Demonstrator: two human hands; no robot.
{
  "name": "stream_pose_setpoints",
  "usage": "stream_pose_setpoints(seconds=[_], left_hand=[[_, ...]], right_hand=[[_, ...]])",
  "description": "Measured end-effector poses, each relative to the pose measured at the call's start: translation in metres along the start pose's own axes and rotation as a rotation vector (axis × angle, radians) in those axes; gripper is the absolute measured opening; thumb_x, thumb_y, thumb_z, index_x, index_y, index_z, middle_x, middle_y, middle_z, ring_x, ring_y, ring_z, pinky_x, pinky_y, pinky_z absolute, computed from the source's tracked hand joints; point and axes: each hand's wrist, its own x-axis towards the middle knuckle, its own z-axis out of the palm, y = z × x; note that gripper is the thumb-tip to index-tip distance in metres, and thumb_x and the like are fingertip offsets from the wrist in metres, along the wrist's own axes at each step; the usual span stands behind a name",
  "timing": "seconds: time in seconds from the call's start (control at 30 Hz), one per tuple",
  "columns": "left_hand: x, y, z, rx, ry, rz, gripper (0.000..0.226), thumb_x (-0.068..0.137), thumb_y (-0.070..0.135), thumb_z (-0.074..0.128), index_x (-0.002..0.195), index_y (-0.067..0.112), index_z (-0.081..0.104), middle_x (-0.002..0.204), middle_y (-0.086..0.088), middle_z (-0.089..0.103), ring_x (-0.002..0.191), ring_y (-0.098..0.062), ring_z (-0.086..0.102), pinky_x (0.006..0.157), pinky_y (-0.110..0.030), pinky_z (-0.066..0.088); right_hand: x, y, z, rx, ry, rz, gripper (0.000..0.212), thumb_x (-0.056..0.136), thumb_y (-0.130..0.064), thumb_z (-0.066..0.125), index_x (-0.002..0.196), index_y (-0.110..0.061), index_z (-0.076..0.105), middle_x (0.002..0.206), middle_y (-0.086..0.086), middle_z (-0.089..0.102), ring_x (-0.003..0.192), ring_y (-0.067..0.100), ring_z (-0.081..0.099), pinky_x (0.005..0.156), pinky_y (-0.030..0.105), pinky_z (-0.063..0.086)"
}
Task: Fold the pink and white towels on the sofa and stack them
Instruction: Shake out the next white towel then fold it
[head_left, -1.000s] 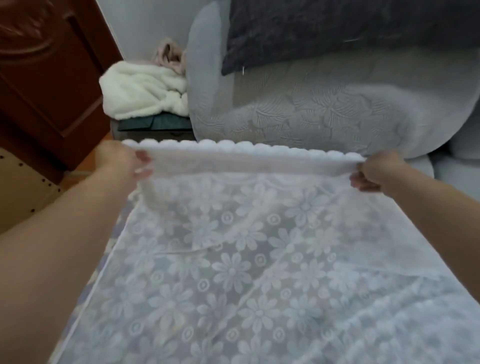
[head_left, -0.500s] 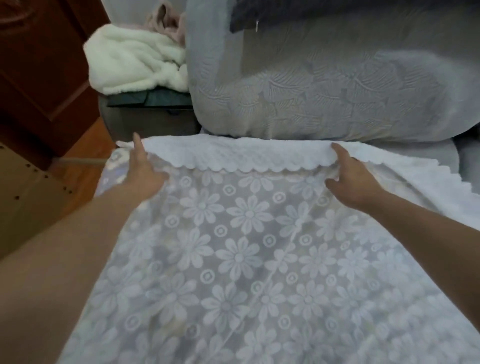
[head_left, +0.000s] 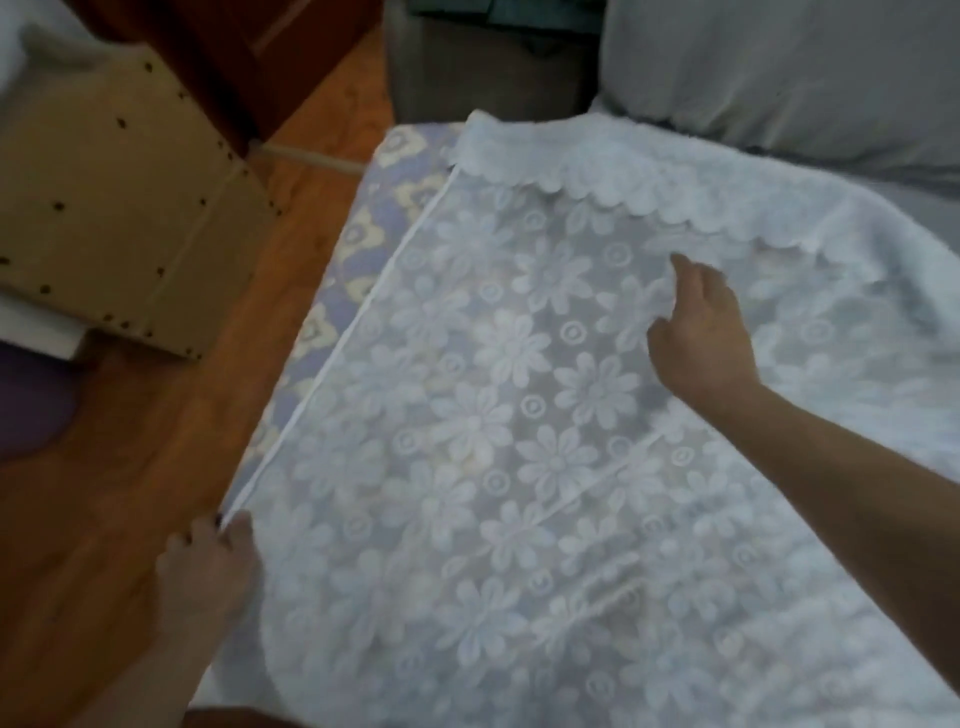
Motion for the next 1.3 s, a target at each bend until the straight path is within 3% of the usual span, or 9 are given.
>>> stream_pose_setpoints(seconds=[0.2,0.43,0.57,0.73,0.87,0.97,1.07,1.13,1.3], left_hand=[[-0.033,-0.021,-0.001,0.034,0.018,0.067,0.036,0.100,0.038,0.050,0.097,0.003,0.056,0.096,-0.025,0.056,0.089,-0.044,0.055,0.077,-0.051,0.047],[-0.059,-0.030,-0.004,0.052,0.263,0.020,0.036,0.098,0.033,0.042,0.110,0.000,0.047,0.112,-0.038,0.052,0.105,-0.055,0.053,0.084,-0.060,0.043],[-0.121,0.016,0.019,0.048,0.275,0.412,0.059,0.090,0.037,0.041,0.141,0.008,0.043,0.142,-0.030,0.040,0.130,-0.048,0.037,0.108,-0.060,0.028],[-0.295,0.084,0.125,0.080,-0.305,0.929,0.050,0.094,0.032,0.037,0.138,0.017,0.054,0.140,-0.007,0.053,0.131,-0.028,0.049,0.109,-0.042,0.041],[-0.401,0.097,0.218,0.352,-0.522,1.235,0.070,0.073,0.025,0.077,0.139,0.029,0.053,0.144,-0.007,0.052,0.130,-0.029,0.054,0.100,-0.040,0.050],[-0.450,0.113,0.258,0.581,-0.455,1.347,0.065,0.049,0.030,0.083,0.111,0.028,0.067,0.117,-0.005,0.061,0.101,-0.029,0.067,0.079,-0.040,0.058],[-0.501,0.134,0.275,0.691,-0.325,1.379,0.036,0.063,0.034,0.055,0.093,0.018,0.067,0.095,-0.007,0.053,0.082,-0.034,0.063,0.066,-0.044,0.055],[-0.535,0.149,0.288,0.784,-0.301,1.383,0.037,0.063,0.033,0.075,0.093,0.013,0.067,0.093,-0.011,0.056,0.082,-0.035,0.060,0.068,-0.045,0.050],[-0.611,0.188,0.325,0.853,-0.307,1.367,0.060,0.050,0.034,0.095,0.096,0.009,0.067,0.094,-0.014,0.060,0.084,-0.037,0.059,0.070,-0.049,0.046]], right_hand=[[-0.132,0.003,0.077,-0.056,-0.288,-0.022,0.074,0.081,0.002,0.057,0.150,-0.007,0.034,0.143,0.020,0.041,0.121,0.039,0.046,0.102,0.049,0.043],[-0.281,0.076,0.067,-0.142,-0.630,0.458,0.066,0.089,-0.005,0.051,0.151,-0.017,0.032,0.148,0.011,0.036,0.131,0.033,0.040,0.103,0.044,0.040],[-0.329,0.123,0.042,-0.130,-0.587,0.635,0.066,0.089,-0.002,0.050,0.151,-0.015,0.031,0.149,0.014,0.034,0.131,0.036,0.039,0.102,0.045,0.040],[-0.391,0.179,0.002,-0.034,-0.548,0.737,0.063,0.091,-0.004,0.050,0.151,-0.015,0.033,0.151,0.011,0.032,0.132,0.035,0.041,0.100,0.043,0.043],[-0.461,0.254,-0.036,0.067,-0.518,0.858,0.059,0.095,-0.011,0.049,0.150,-0.022,0.034,0.151,0.006,0.030,0.125,0.029,0.049,0.092,0.038,0.050],[-0.521,0.330,-0.070,0.111,-0.532,0.887,0.057,0.096,-0.014,0.048,0.150,-0.025,0.034,0.152,0.004,0.029,0.121,0.026,0.051,0.086,0.036,0.049],[-0.578,0.407,-0.102,0.171,-0.551,1.031,0.051,0.093,-0.014,0.050,0.143,-0.023,0.040,0.145,0.006,0.037,0.100,0.023,0.062,0.070,0.028,0.046],[-0.614,0.459,-0.114,0.299,-0.461,1.250,0.048,0.087,-0.016,0.053,0.134,-0.018,0.047,0.124,0.010,0.054,0.080,0.021,0.063,0.057,0.025,0.044],[-0.660,0.555,-0.121,0.749,-0.188,1.604,0.007,0.092,-0.007,0.057,0.088,-0.003,0.061,0.080,0.012,0.055,0.075,0.027,0.053,0.075,0.042,0.050]])
